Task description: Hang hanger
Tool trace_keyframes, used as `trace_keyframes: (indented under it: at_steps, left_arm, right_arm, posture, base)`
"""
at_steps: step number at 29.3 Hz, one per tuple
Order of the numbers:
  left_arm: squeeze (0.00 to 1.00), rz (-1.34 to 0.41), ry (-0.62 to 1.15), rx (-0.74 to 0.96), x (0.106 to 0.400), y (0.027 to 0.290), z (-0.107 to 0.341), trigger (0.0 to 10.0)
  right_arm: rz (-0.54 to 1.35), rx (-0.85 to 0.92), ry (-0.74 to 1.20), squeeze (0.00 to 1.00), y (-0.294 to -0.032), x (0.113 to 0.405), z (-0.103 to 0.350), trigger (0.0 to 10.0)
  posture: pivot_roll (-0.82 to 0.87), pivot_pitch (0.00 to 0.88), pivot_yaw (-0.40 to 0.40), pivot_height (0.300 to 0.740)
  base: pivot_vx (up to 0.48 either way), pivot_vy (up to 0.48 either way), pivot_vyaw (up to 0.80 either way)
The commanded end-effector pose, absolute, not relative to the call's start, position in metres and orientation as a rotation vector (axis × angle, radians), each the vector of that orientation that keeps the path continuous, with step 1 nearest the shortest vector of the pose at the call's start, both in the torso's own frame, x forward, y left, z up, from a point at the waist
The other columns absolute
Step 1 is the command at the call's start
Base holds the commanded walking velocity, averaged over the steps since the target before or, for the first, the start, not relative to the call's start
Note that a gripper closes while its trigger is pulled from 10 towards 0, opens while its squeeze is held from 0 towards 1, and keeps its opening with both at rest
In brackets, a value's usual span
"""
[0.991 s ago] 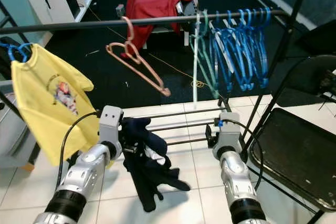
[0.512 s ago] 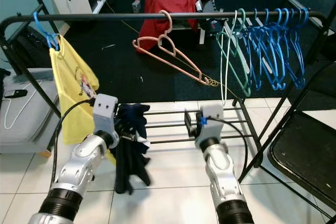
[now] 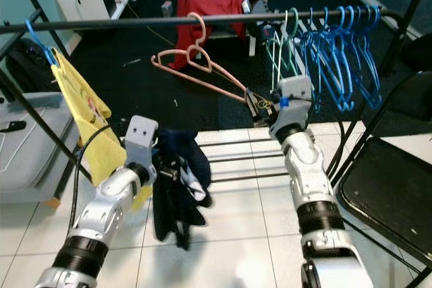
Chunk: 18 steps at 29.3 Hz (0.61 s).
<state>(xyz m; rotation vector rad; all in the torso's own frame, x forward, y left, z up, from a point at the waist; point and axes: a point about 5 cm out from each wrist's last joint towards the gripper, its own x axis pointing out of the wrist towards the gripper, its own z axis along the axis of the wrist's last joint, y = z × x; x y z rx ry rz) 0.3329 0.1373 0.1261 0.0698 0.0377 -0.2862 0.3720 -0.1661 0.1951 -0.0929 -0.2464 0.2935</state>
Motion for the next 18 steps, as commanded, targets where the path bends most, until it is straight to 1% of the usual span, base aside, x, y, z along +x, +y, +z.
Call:
trace_keyframes:
  at_steps: [1,2,3,5,12,18]
  left_arm:
    - [0.00,-0.252,0.017,0.075,0.333,0.148,0.133,10.0]
    - [0.00,-0.243,0.017,0.078,0.332,0.150,0.133,10.0]
    - [0.00,-0.230,0.020,0.072,0.332,0.151,0.133,10.0]
    - [0.00,-0.222,0.019,0.065,0.331,0.153,0.132,10.0]
    - [0.00,-0.217,-0.004,0.068,0.334,0.151,0.136,10.0]
    - [0.00,-0.237,-0.001,0.067,0.334,0.147,0.136,10.0]
  right_arm:
    - [0.309,-0.093,-0.198,1.00,-0.164,0.375,0.189,10.0]
    - [0.307,-0.104,-0.185,1.00,-0.164,0.376,0.189,10.0]
    - [0.325,-0.117,-0.186,0.00,-0.159,0.374,0.186,10.0]
    - [0.354,-0.126,-0.187,0.00,-0.153,0.370,0.181,10.0]
    - [0.370,-0.131,-0.196,0.00,-0.151,0.368,0.179,10.0]
    - [0.369,-0.121,-0.212,0.00,-0.151,0.369,0.181,10.0]
  posture:
    - [-0.05,0.141,0.012,0.740]
    - [-0.05,0.141,0.012,0.740]
    - [-0.05,0.139,0.013,0.740]
    - [-0.05,0.137,0.013,0.740]
    - [-0.05,0.125,0.023,0.740]
    - [-0.05,0.117,0.028,0.740]
  base:
    - [0.000,0.000,0.00]
    - [0.000,0.000,0.00]
    - [0.000,0.000,0.00]
    - [0.000,0.000,0.00]
    - [0.000,0.000,0.00]
    - [0.274,0.000,0.00]
